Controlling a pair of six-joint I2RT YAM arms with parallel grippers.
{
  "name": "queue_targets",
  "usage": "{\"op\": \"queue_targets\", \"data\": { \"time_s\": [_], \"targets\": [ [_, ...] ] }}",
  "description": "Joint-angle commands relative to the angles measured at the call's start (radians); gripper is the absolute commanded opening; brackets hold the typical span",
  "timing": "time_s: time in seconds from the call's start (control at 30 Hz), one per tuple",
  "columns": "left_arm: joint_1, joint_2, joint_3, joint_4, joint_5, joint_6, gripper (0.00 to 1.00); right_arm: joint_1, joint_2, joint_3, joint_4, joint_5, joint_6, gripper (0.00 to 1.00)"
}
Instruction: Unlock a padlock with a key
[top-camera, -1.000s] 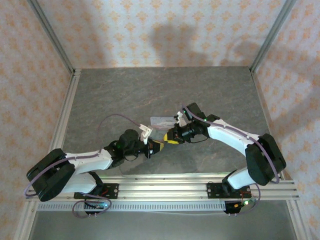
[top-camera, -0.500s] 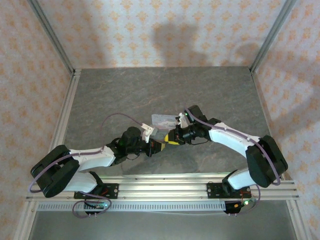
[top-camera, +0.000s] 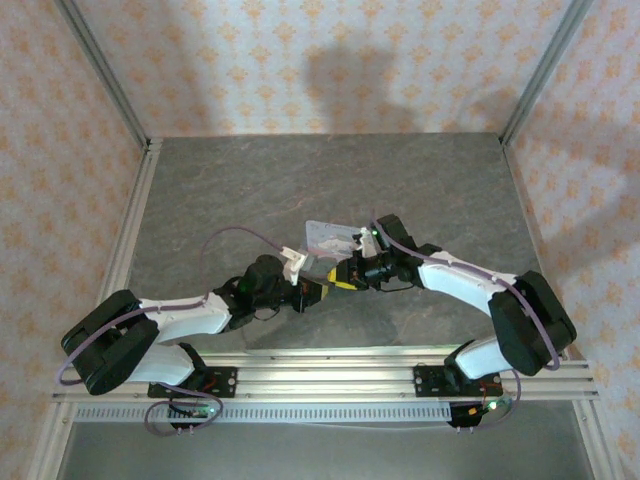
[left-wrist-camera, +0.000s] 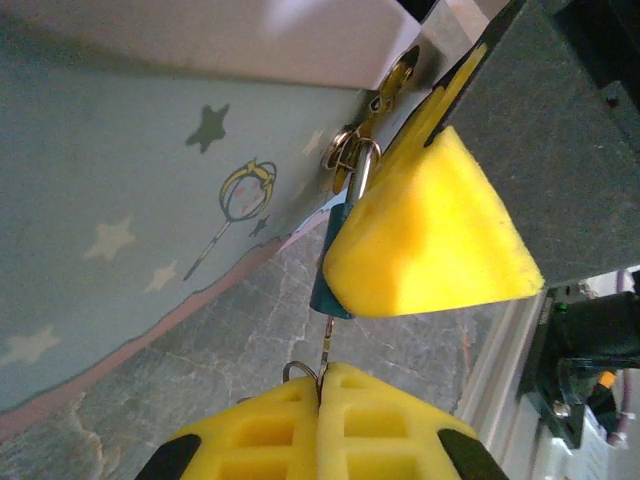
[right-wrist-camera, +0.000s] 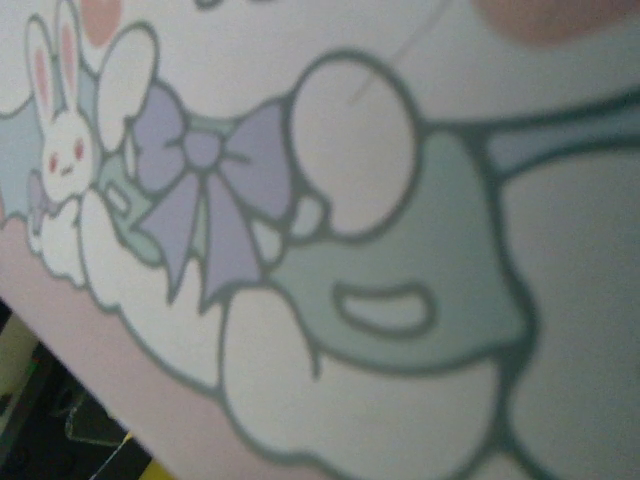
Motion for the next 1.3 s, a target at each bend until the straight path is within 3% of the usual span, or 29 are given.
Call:
{"op": "queue_targets", "data": {
  "time_s": [0.0, 0.17, 0.33, 0.47, 0.63, 1.07, 1.27],
  "targets": [
    [-0.018, -0.019, 0.041, 0.169, -0.082, 0.022, 0.0, 0.005, 0.032, -0.025, -0.007, 0.011, 0.028, 0.0],
    [-0.041, -0.079, 0.066, 0.06, -0.141, 0.091, 0.0, 0.005, 0.036, 0.016, -0.155, 0.088, -0.052, 0.0],
    [-0.048, -0.066, 0.113, -0.009, -0.117, 0.112, 0.0, 0.006, 0.039, 0.062, -0.249, 0.13, -0.108, 0.0],
    [-0.044, 0.015, 0.102, 0.151, -0.074, 0.031, 0.0, 0.006, 0.047, 0.036, -0.129, 0.024, -0.047, 0.0],
    [-0.027, 0.066, 0.081, 0.331, -0.013, -0.082, 0.0, 0.006, 0.033, 0.007, -0.106, -0.004, -0.08, 0.0],
    [0.074, -0.158, 0.031, 0.285, 0.091, -0.156, 0.0, 0.005, 0.028, -0.011, -0.046, -0.147, -0.094, 0.0],
    [0.034, -0.182, 0.025, 0.207, -0.029, -0.099, 0.0, 0.004, 0.029, -0.019, 0.064, -0.169, 0.026, 0.0]
  ]
}}
